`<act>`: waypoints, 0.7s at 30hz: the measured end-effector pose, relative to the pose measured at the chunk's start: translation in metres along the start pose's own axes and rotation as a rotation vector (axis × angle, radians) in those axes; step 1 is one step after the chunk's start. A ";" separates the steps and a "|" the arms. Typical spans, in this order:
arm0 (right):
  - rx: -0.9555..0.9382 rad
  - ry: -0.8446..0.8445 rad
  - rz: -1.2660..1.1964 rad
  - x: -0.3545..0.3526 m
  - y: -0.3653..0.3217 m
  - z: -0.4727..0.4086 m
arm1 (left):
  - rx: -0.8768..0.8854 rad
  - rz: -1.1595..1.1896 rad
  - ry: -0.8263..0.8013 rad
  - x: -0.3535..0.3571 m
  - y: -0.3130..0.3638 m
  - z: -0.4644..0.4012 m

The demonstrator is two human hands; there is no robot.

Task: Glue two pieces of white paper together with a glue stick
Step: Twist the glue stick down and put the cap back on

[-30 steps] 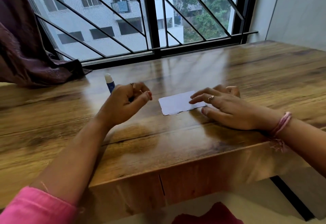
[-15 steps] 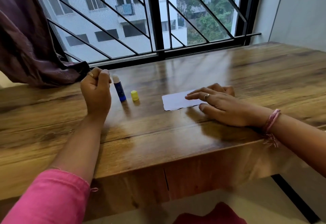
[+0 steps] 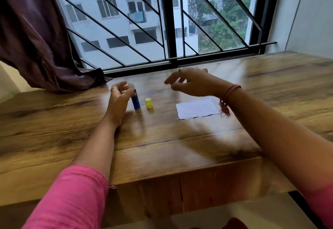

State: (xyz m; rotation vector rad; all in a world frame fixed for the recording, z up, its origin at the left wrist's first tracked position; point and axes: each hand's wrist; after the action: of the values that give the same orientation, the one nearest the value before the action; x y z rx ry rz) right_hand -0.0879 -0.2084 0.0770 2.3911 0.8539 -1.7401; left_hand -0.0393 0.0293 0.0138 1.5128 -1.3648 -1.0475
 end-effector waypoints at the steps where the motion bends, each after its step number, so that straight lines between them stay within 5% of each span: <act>1: 0.017 0.032 -0.073 -0.001 0.000 -0.005 | -0.043 -0.017 -0.039 0.000 -0.001 -0.001; 4: 0.082 0.171 -0.327 0.005 0.005 -0.007 | -0.100 -0.099 -0.068 -0.001 -0.009 -0.005; 9: 0.107 0.148 -0.084 0.020 0.015 0.006 | -0.026 -0.205 -0.040 -0.001 -0.013 -0.007; 14: 0.052 0.094 -0.128 0.025 0.002 0.010 | 0.107 -0.285 0.028 -0.001 -0.009 -0.002; 17: -0.017 0.049 -0.279 0.032 -0.007 0.011 | 0.169 -0.134 0.023 0.006 0.003 0.006; 21: -0.002 -0.052 -0.524 0.037 -0.019 0.011 | 0.164 0.152 -0.191 0.018 0.014 0.017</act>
State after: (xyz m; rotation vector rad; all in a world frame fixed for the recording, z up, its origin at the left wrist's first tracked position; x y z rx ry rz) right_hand -0.0989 -0.1816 0.0445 2.2405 1.5825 -1.9361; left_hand -0.0584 0.0095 0.0207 1.4271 -1.7074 -1.0256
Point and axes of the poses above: each hand's wrist, its own z-axis away from the middle knuckle, its own x-axis out of the palm, y = z × x, and after that the axes turned 3 degrees about z, right-handed
